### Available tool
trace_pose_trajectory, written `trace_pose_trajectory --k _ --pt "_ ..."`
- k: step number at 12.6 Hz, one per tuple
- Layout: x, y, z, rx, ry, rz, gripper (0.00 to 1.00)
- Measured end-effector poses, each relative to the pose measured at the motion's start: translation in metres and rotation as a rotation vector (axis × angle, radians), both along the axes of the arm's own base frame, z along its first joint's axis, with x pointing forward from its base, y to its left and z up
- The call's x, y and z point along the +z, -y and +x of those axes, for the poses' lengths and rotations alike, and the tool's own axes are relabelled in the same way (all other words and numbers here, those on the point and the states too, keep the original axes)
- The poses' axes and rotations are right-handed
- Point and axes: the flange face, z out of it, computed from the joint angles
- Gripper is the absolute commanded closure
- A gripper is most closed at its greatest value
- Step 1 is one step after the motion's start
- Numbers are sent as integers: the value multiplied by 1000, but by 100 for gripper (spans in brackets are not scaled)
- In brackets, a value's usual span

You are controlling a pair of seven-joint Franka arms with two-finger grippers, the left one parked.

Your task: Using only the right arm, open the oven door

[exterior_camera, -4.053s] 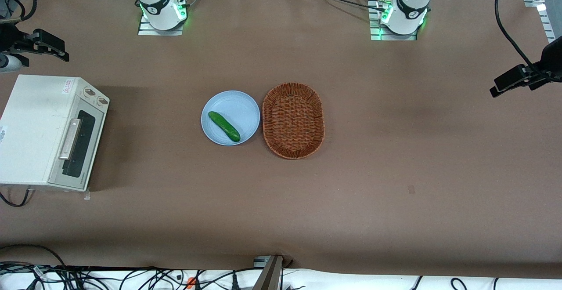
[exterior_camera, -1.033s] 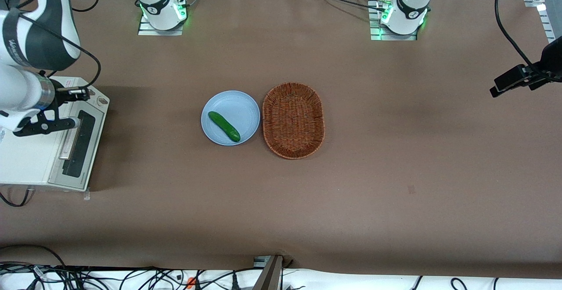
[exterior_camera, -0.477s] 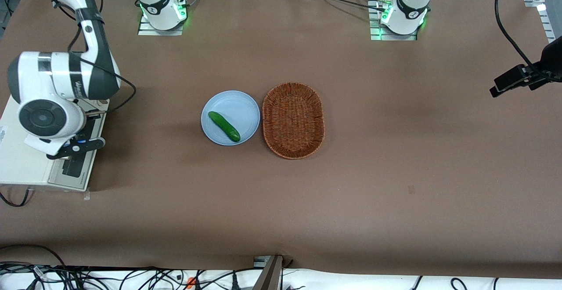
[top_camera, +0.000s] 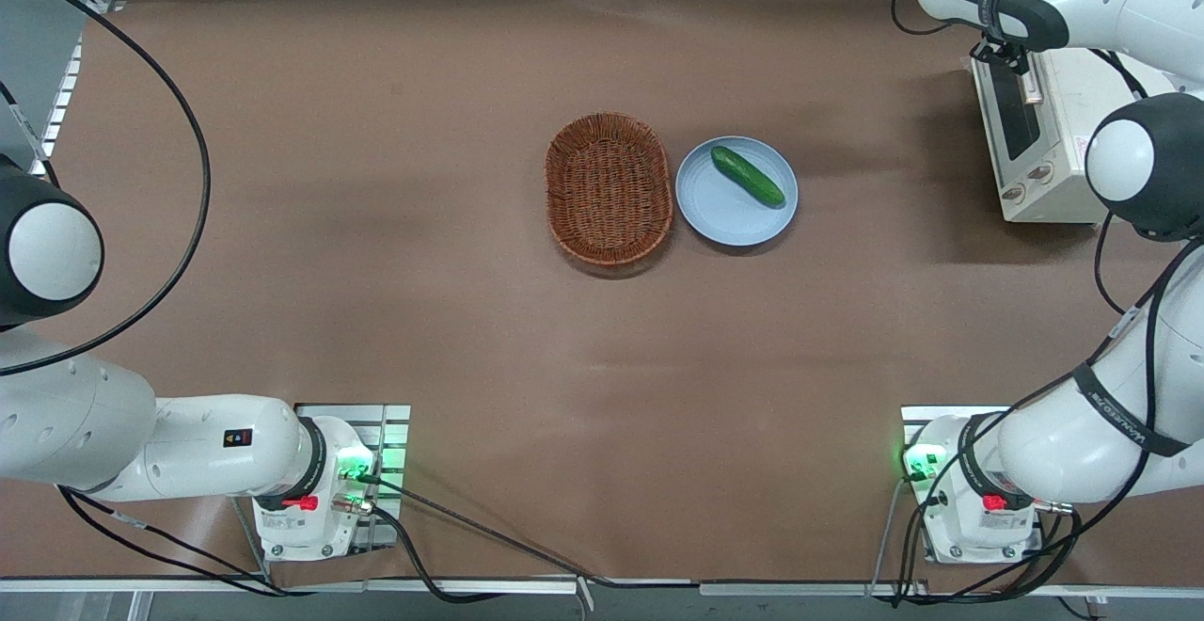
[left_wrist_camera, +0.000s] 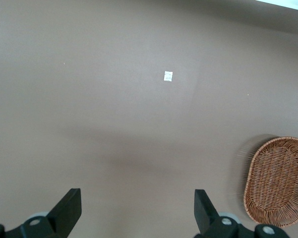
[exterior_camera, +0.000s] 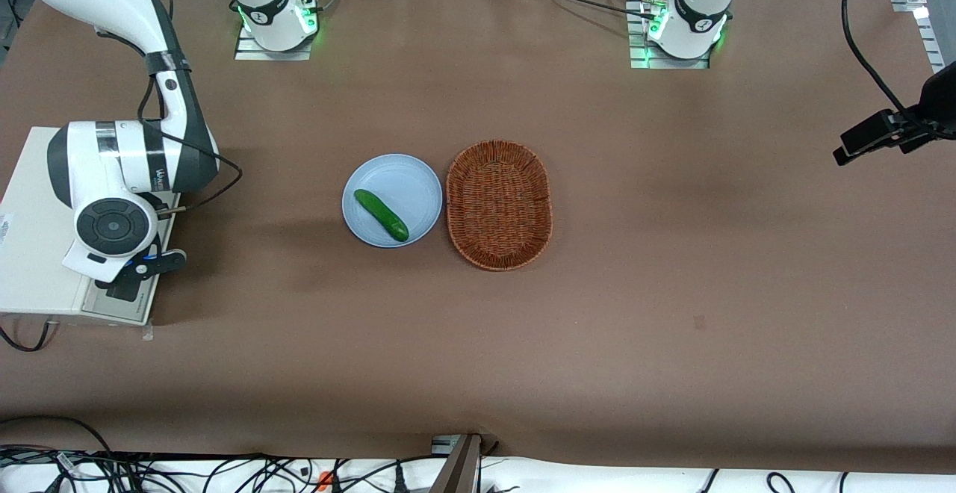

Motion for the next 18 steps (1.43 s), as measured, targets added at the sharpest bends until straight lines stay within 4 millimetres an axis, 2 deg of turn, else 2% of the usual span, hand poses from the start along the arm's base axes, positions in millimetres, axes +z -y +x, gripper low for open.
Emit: trace_pose_trajectory --k 5,9,18 --pt "-7 13 2 6 -3 -29 100" --pt "-18 16 5 13 -3 -25 100" --pt "-17 18 6 30 -16 -21 100"
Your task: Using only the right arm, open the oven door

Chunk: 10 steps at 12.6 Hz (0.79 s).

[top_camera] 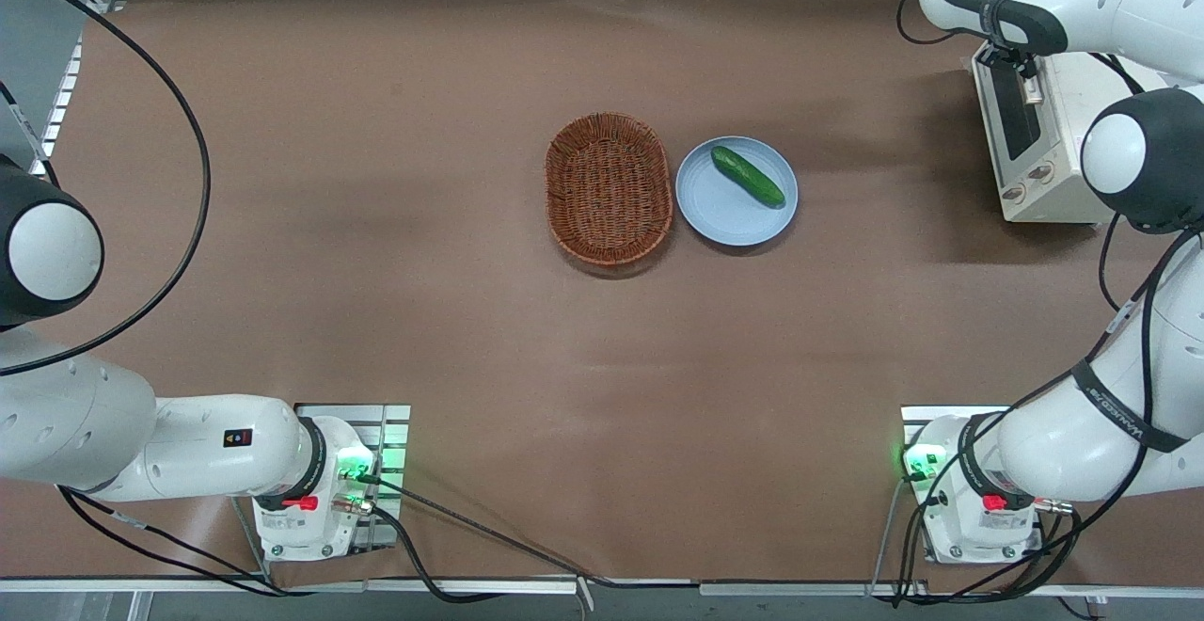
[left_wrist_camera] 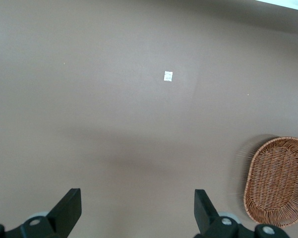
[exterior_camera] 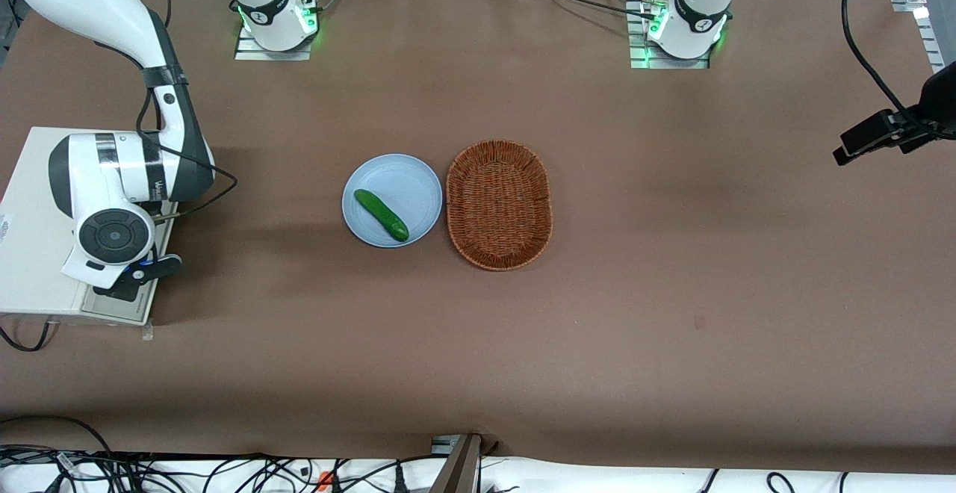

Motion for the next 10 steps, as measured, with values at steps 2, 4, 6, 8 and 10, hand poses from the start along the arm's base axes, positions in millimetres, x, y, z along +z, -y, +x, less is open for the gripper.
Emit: trace_pose_trajectory --k 2,4,6,8,10 --pt "0 3 0 -1 -1 1 100" --pt "1 14 0 -10 -4 0 100" --pt "1 14 0 -10 -4 3 100" --pt "1 14 0 -10 -4 3 100" --pt "1 14 0 -11 -4 3 100"
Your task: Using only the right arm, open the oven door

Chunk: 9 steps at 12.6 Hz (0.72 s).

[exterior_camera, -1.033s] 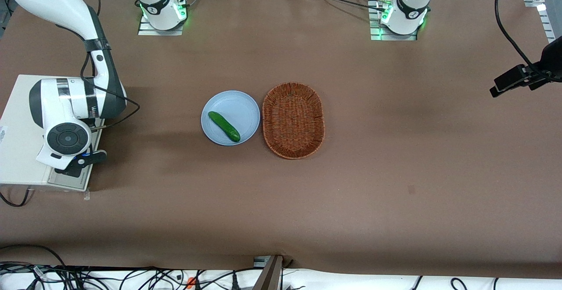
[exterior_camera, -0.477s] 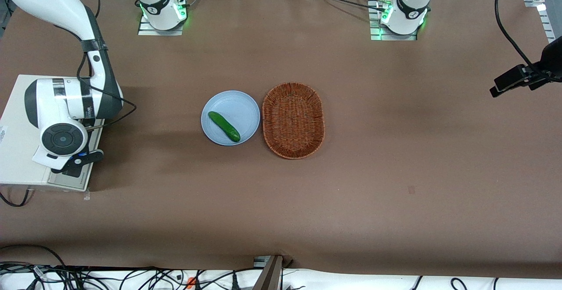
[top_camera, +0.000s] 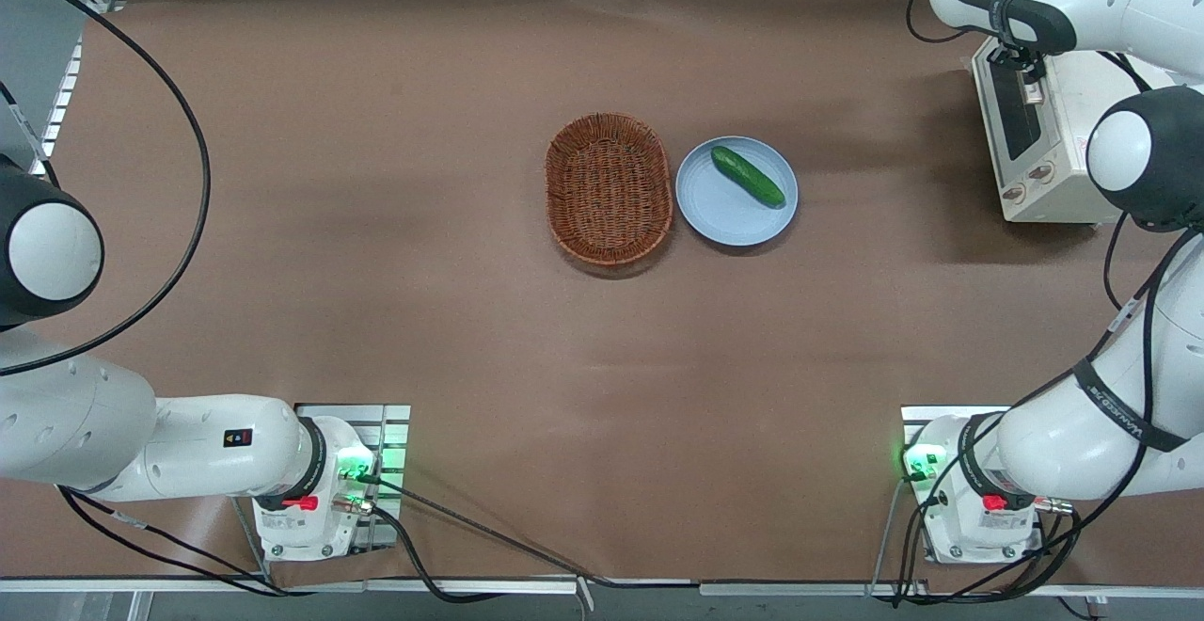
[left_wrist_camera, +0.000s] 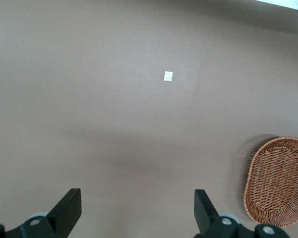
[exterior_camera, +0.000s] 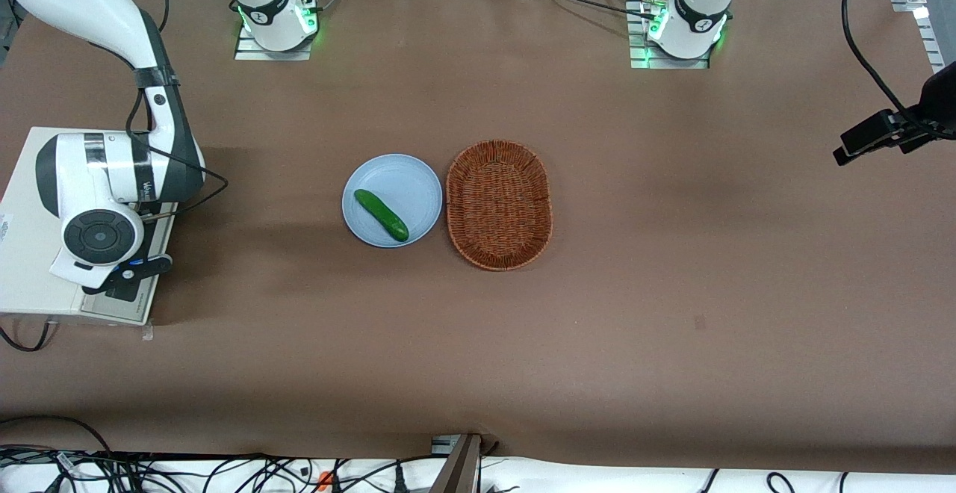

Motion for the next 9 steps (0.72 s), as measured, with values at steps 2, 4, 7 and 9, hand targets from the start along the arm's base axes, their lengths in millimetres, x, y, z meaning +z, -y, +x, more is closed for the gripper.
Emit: trace_pose_trajectory --k 2,4,7,9 --pt "-1 0 0 -5 2 5 100" --pt "-1 0 0 -17 11 5 100" --pt "-1 -3 0 -42 26 19 100" --pt "-1 -9 0 -58 37 32 100"
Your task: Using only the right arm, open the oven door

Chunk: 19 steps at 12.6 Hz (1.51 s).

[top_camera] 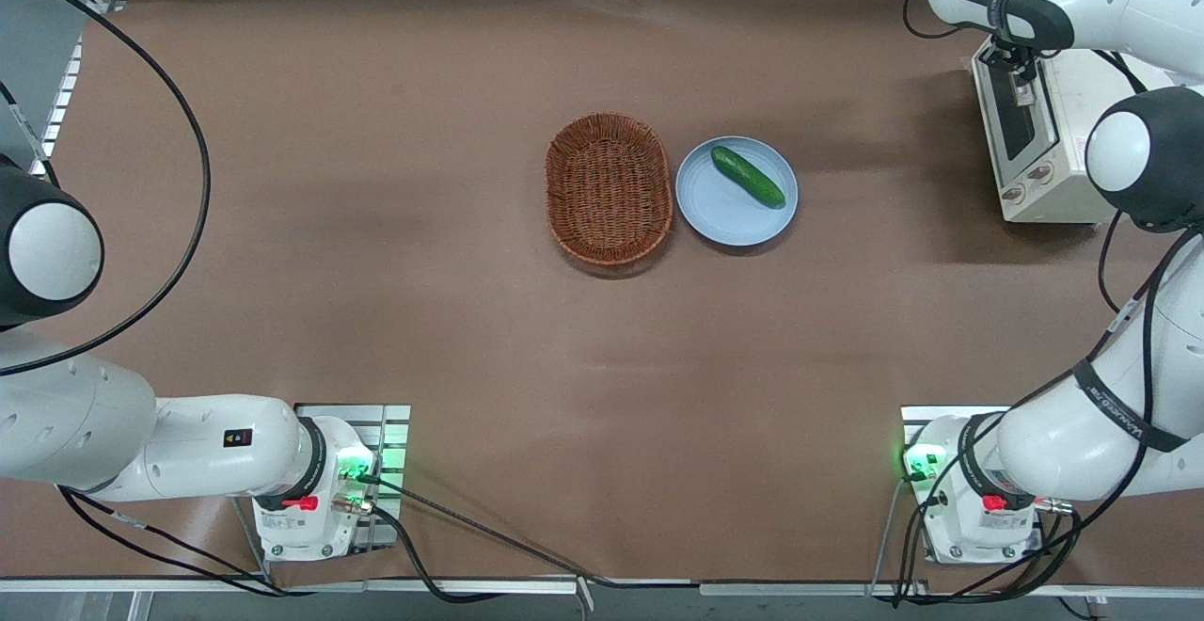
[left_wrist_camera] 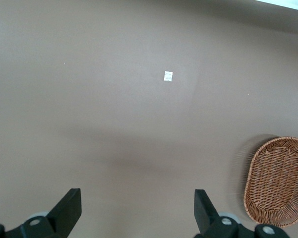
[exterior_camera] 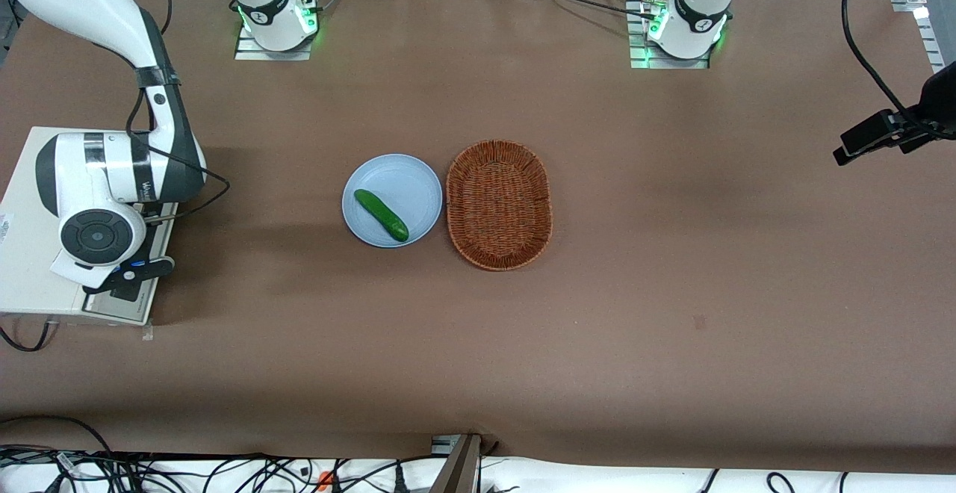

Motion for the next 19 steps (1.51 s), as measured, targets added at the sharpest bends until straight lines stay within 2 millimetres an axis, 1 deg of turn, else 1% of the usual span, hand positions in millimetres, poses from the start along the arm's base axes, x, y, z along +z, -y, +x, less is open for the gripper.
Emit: trace_pose_trajectory --k 6,8,10,12,15,19 --pt "-9 -31 1 -23 23 68 100" --pt "-16 -42 2 -28 30 100 100" --pt "-28 -55 3 -30 35 129 100" --pt "-44 -66 4 -32 39 165 100" --pt "-74 -78 7 -41 45 219 100" --pt "-119 -84 9 -58 57 264 100"
